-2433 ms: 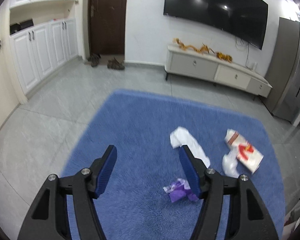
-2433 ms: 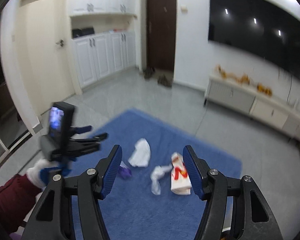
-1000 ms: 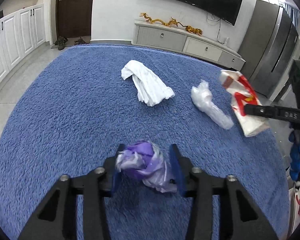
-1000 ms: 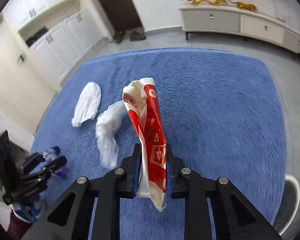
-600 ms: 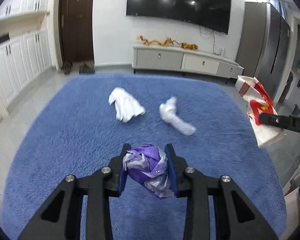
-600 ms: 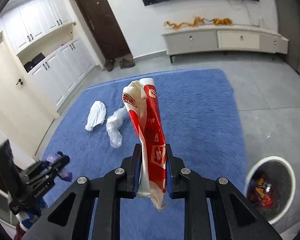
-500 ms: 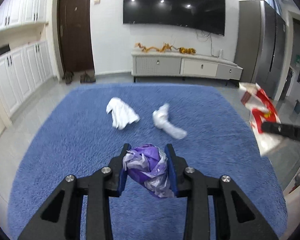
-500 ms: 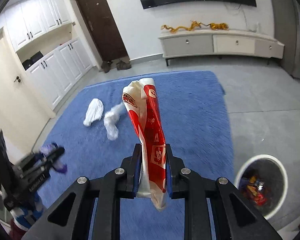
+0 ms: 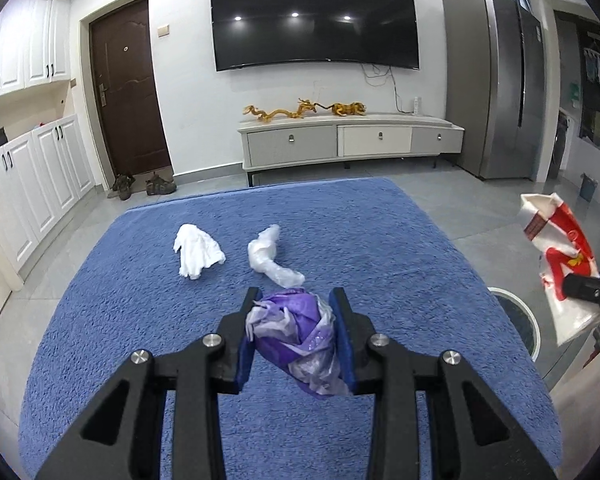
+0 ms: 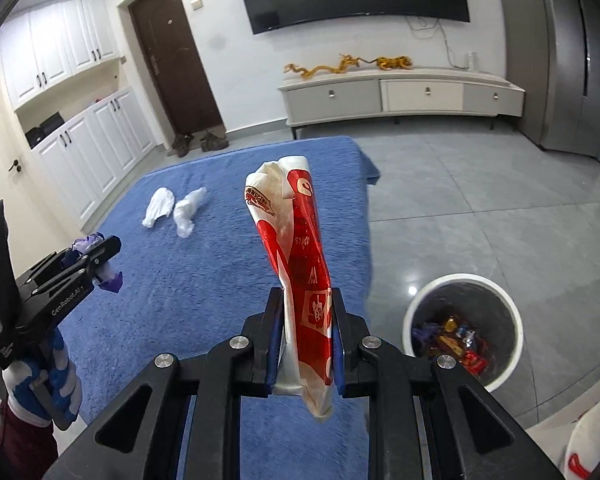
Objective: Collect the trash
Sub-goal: 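Carry the purple wrapper and red-white paper bag over the black bin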
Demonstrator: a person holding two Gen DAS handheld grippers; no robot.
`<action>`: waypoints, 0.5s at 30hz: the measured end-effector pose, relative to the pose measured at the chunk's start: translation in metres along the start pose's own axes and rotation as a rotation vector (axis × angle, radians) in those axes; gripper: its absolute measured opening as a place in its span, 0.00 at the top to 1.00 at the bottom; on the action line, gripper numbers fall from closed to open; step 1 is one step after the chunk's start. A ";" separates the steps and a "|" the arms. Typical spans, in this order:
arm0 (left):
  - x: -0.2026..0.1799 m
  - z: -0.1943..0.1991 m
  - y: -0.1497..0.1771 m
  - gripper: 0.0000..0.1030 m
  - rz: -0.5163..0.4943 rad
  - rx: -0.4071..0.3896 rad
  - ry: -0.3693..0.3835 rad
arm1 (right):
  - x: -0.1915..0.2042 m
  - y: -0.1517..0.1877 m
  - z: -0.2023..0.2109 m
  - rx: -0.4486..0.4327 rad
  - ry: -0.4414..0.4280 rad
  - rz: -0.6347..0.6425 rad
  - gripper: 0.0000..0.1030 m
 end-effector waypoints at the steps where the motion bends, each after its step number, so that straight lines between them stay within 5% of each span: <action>1: -0.002 -0.001 -0.001 0.69 -0.004 0.001 0.000 | -0.003 0.002 0.002 -0.003 0.004 -0.004 0.80; 15: -0.037 -0.007 -0.009 0.69 -0.052 0.007 0.025 | -0.037 0.014 -0.006 -0.003 0.032 -0.049 0.80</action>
Point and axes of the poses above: each gripper's, at about its wrist camera, not at the fingertips, and z roughly against the way its jaws point, x to its left, y to its underside, the point moved 10 cm from there along -z, roughly the way its jaws point, and after that the axes turned 5 degrees about -x, right-handed, at the moved point
